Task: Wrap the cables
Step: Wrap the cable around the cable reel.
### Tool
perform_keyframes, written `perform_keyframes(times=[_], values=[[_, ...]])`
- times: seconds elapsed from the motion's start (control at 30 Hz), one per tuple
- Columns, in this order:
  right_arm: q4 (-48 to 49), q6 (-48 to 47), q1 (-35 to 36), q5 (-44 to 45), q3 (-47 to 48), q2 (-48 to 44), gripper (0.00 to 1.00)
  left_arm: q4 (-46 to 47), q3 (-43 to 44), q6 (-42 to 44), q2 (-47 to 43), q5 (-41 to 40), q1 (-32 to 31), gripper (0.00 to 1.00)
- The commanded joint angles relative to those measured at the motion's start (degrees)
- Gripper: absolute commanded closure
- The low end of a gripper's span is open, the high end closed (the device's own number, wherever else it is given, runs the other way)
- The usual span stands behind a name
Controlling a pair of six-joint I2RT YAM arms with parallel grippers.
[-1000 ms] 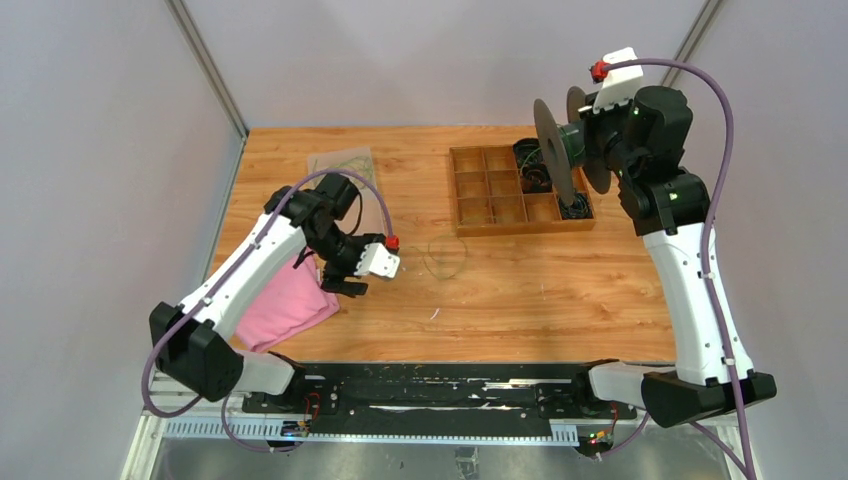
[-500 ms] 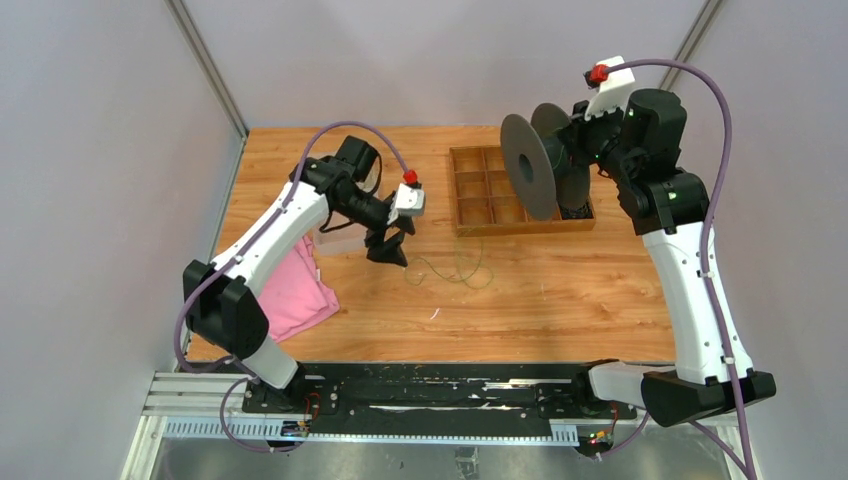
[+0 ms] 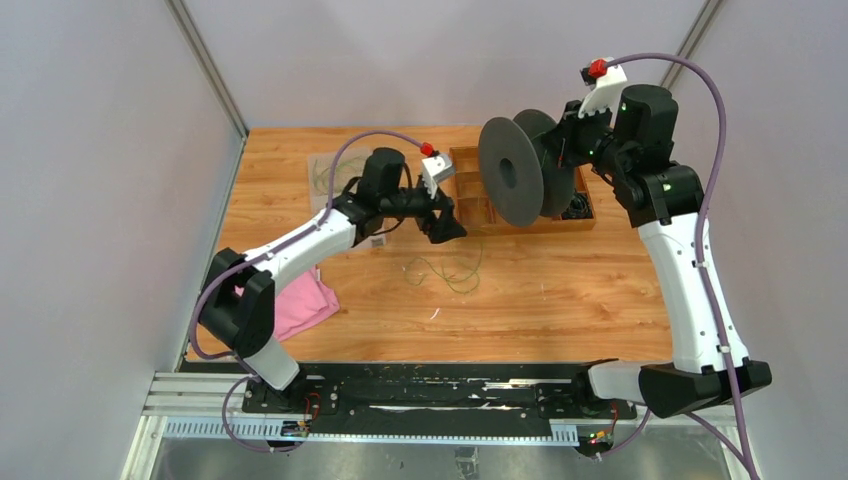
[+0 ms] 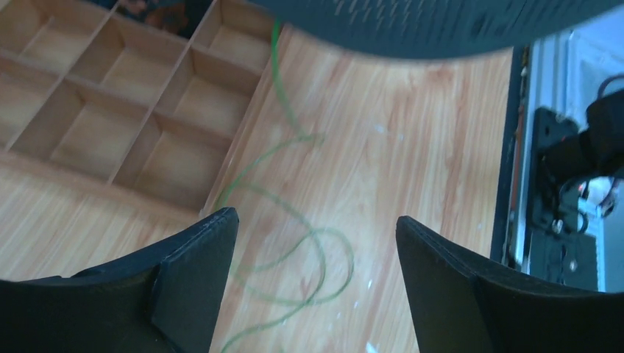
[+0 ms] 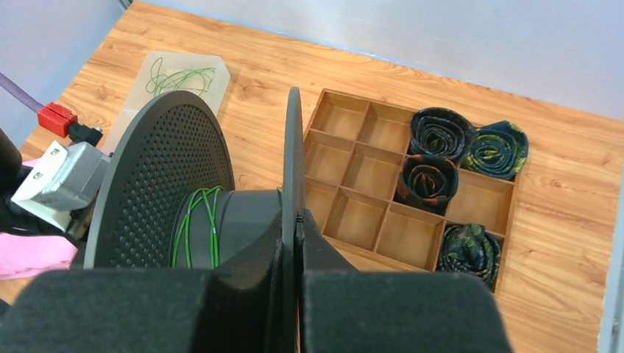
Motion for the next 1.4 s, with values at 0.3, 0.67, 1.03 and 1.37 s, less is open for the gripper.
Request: perform_keyframes(times=[0.3, 0.67, 1.03, 1.37], values=[[2.82, 4.01, 0.69, -1.74, 2.25, 0.04, 0.99, 25.63, 0.87, -16.70, 10.52, -8.59, -6.97, 0.30], [2.96, 4.14, 0.67, -0.17, 1.45, -0.52, 0.99, 31.57, 1.86, -23.14, 16.28, -6.06, -7.15, 0.76], [3.40, 6.24, 0.64, 6.82, 1.69, 1.38, 0.99, 31.85, -2.67, -23.32, 14.46, -7.42, -8.32, 1.00], [5.19, 8.80, 0.65, 15.43, -1.03, 2.76, 0.99, 26.43, -5.05, -19.68, 10.29, -9.75, -14.32, 1.00]])
